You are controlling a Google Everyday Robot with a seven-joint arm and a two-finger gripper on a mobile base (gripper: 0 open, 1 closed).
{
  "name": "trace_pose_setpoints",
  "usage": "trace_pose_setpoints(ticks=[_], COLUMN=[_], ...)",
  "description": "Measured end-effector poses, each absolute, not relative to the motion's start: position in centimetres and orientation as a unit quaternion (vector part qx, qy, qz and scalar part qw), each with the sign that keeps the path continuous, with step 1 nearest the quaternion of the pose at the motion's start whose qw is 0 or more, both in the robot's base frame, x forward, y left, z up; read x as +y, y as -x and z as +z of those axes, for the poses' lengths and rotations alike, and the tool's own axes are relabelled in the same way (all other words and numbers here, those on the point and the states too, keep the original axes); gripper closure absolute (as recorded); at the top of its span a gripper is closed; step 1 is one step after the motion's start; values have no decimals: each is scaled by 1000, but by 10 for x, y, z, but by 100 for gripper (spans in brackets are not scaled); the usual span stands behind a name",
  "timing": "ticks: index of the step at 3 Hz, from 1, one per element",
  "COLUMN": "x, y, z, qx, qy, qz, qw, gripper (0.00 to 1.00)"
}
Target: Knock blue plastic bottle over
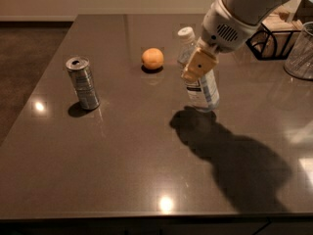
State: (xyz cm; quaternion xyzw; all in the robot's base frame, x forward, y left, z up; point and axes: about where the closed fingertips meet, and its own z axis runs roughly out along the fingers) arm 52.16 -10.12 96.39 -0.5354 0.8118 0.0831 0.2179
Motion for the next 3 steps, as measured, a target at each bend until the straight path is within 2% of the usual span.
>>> trace_pose_setpoints(ticks=[1, 2, 3], x=[-93, -85, -77], y=[-498, -486, -484], z=[960, 950, 933], qx=[799, 781, 765], qy=[578, 611, 637], qz=[35, 17, 16], qw=[163, 127, 96], gripper=[100, 82, 59])
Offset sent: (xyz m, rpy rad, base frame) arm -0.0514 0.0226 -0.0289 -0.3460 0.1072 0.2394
